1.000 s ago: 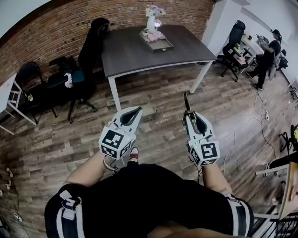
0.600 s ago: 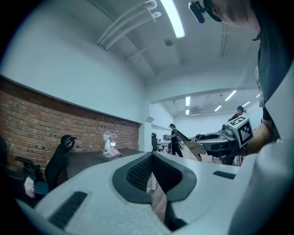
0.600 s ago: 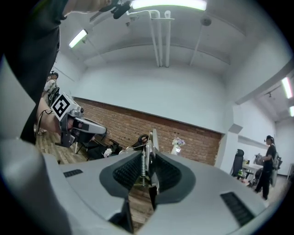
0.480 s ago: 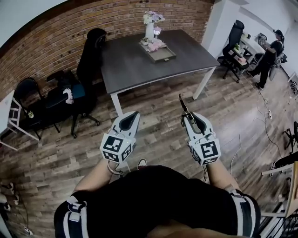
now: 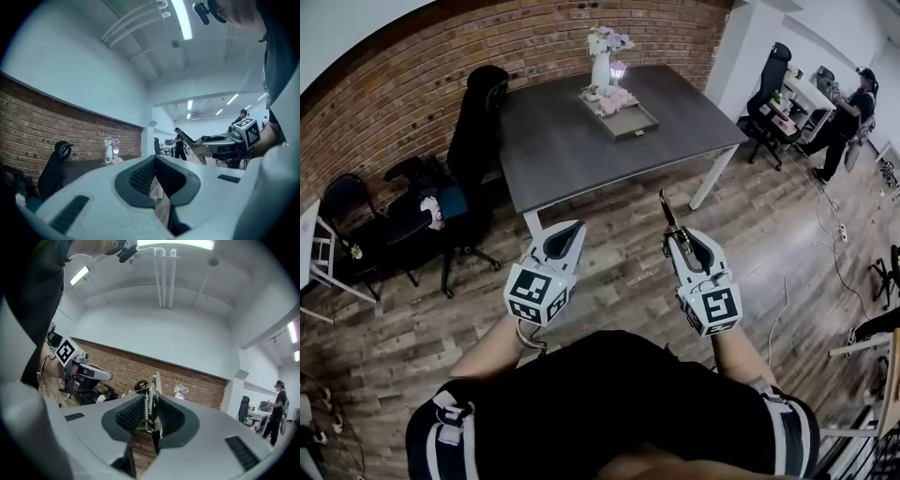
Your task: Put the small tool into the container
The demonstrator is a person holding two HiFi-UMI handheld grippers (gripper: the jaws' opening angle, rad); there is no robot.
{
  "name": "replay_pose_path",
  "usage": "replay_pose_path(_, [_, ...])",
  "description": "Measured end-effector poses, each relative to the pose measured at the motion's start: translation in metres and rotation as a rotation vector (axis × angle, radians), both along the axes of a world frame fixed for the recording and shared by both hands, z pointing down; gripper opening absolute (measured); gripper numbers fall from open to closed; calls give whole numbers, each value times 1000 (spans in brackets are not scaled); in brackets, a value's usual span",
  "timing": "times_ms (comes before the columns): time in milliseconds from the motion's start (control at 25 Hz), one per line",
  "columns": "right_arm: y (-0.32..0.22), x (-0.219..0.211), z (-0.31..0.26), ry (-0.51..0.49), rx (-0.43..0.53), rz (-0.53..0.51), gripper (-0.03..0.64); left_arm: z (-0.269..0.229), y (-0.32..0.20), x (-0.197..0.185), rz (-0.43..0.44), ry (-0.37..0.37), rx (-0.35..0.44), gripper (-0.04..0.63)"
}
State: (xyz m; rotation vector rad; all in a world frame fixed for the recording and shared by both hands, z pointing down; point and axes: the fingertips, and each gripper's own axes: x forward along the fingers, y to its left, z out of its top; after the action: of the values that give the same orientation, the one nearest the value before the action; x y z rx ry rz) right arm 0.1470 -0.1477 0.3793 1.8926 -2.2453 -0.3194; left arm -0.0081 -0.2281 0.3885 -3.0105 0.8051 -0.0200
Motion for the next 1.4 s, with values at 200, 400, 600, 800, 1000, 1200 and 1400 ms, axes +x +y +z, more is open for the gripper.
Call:
replay_pose_path(200, [-23, 5, 5, -13, -13, 10, 87, 3, -23, 12, 34, -12, 5, 9])
replay_pose_path(400, [-41, 10, 5, -22, -13, 12, 87, -3, -44, 16, 34, -16, 15, 9])
replay_pose_path(600, [-57, 9, 9, -34, -16, 10, 87, 1, -56, 13, 38, -38, 12, 9])
replay_pose_path(800, [-70, 7, 10, -49, -24, 7, 88, -2, -69, 9, 33, -46, 25, 9])
replay_pose_path(1000, [-81, 7, 7, -65, -30, 0, 87, 7, -77, 6, 22, -58, -7, 9])
replay_pose_path(1200, [-94, 13, 16, -55, -59, -10, 87, 17, -88, 9, 11, -50, -23, 9])
replay_pose_path(1400, [-113, 22, 20, -59, -69, -34, 87, 33, -103, 14, -18, -46, -66, 9])
